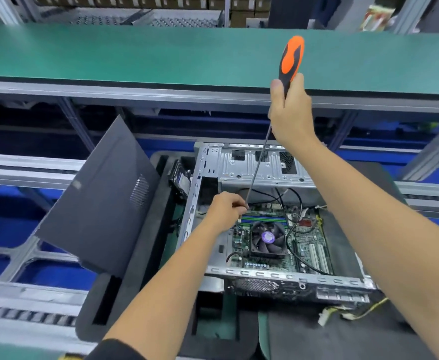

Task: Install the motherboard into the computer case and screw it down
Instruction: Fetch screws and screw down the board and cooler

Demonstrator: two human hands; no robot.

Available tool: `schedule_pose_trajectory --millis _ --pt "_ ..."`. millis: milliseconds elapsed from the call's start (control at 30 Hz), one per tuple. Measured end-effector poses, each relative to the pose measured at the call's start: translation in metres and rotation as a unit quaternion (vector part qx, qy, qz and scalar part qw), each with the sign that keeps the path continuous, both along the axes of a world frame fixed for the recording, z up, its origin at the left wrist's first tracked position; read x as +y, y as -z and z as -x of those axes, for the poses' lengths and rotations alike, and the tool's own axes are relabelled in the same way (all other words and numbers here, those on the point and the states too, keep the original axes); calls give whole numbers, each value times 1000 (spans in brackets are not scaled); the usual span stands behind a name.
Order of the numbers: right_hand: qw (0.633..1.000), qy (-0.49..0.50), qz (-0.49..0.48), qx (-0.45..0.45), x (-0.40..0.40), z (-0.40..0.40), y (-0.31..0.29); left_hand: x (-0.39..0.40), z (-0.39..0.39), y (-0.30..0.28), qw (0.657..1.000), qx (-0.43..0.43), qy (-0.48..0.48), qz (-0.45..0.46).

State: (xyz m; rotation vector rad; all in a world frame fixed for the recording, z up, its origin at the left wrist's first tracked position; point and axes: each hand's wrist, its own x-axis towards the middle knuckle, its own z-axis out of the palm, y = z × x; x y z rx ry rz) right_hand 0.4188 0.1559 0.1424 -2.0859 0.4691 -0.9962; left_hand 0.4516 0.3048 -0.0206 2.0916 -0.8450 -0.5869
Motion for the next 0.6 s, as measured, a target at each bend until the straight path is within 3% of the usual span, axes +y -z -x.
schedule_pose_trajectory --millis 600 --pt "999 -4 -34 -1 -13 14 9 2 7 -1 995 25 88 -30"
